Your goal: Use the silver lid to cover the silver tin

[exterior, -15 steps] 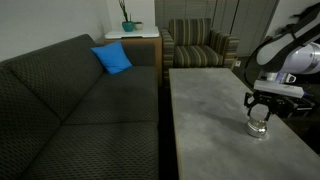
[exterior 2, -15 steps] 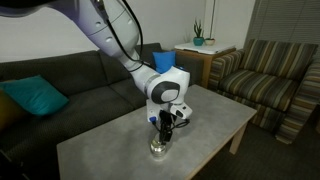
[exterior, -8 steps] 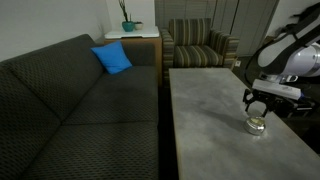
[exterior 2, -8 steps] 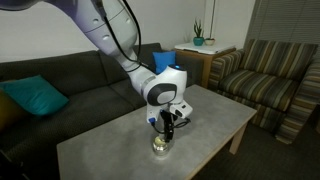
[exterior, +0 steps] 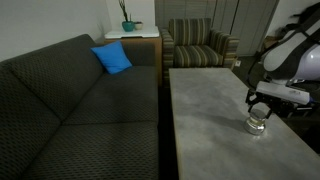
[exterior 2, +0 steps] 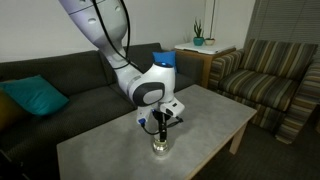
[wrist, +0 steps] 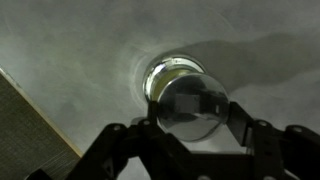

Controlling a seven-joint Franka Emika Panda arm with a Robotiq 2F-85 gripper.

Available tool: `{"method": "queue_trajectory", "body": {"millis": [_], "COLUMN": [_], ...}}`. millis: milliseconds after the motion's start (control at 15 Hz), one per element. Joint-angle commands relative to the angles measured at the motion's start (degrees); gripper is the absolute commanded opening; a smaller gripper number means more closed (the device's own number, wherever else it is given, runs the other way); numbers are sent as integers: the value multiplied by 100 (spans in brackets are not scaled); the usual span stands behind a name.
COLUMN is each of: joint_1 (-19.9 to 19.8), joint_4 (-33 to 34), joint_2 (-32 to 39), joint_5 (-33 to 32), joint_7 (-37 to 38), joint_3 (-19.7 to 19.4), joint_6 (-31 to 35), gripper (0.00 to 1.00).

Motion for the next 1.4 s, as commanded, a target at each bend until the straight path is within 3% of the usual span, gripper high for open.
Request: {"method": "queue_trajectory", "body": {"millis": [0,1333], "joint_1": [57,190], "joint_4": [61,51], "joint_2": [16,270], "joint_5": [142,486], "joint_7": [-69,536], "joint_3": [-66,-269], "joint_6": [-71,346], "gripper": [44,44]}}
